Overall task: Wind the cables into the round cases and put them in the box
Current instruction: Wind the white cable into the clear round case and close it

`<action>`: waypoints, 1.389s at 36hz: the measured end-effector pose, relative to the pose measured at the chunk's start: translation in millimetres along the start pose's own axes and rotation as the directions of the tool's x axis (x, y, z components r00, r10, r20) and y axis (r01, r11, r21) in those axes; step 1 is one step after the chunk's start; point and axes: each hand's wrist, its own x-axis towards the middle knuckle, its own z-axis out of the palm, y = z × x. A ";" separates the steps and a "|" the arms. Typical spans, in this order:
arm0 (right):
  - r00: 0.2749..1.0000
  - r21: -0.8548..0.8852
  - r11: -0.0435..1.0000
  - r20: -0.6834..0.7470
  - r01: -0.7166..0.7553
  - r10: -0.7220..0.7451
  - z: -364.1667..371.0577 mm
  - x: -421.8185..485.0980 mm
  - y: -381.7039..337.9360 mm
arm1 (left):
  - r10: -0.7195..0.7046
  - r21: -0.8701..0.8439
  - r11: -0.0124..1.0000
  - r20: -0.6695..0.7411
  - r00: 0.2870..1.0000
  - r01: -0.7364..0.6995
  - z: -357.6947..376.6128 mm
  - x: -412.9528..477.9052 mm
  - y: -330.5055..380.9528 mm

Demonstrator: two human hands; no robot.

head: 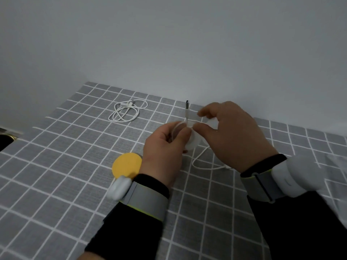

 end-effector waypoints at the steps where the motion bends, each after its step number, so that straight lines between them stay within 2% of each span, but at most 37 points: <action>1: 1.000 0.012 1.000 -0.009 -0.023 0.023 1.8 -0.5 -0.3 | 0.003 -0.001 1.000 -0.012 1.000 -0.003 0.1 0.3 0.3; 8: 0.987 0.182 0.973 -0.051 -0.139 0.150 18.4 -3.6 -5.0 | -0.006 -0.011 1.000 -0.082 0.997 0.005 -2.2 2.7 -1.0; 16: 0.938 0.415 0.867 -0.081 -0.276 0.337 42.0 -7.5 -11.3 | -0.061 -0.181 0.983 -0.111 0.992 0.040 -4.1 3.3 0.3; 21: 0.907 0.531 0.773 -0.021 -0.347 0.421 45.1 -6.9 -17.1 | -0.048 -0.232 0.973 -0.150 0.988 0.012 -4.9 4.8 1.6; 28: 0.881 0.589 0.694 0.067 -0.414 0.469 48.6 -8.0 -21.0 | -0.030 -0.319 0.947 -0.146 0.989 -0.019 -3.8 4.8 3.3; 30: 0.883 0.576 0.698 0.097 -0.426 0.459 49.4 -7.8 -22.9 | -0.018 -0.337 0.941 -0.134 0.991 -0.029 -4.2 3.9 3.8; 33: 0.917 0.623 0.693 0.102 -0.362 0.386 51.0 -6.7 -23.4 | -0.021 -0.406 0.913 -0.128 0.992 -0.033 -3.2 2.5 8.6; 37: 0.925 0.744 0.564 0.198 -0.358 0.325 55.3 -8.5 -23.3 | -0.047 -0.465 0.885 -0.139 0.989 -0.023 -2.6 0.3 12.5; 41: 0.961 0.759 0.611 0.069 -0.224 0.267 55.8 -9.9 -24.0 | -0.044 -0.491 0.871 -0.082 0.996 -0.002 -2.6 1.3 11.5; 45: 0.967 0.767 0.613 0.040 -0.190 0.250 55.5 -7.8 -20.4 | -0.045 -0.483 0.876 -0.053 0.998 0.014 -2.7 1.3 11.4; 50: 0.979 0.695 0.702 0.015 -0.156 0.203 45.6 -1.9 -10.0 | -0.058 -0.450 0.892 -0.027 0.998 0.040 -2.6 1.6 10.8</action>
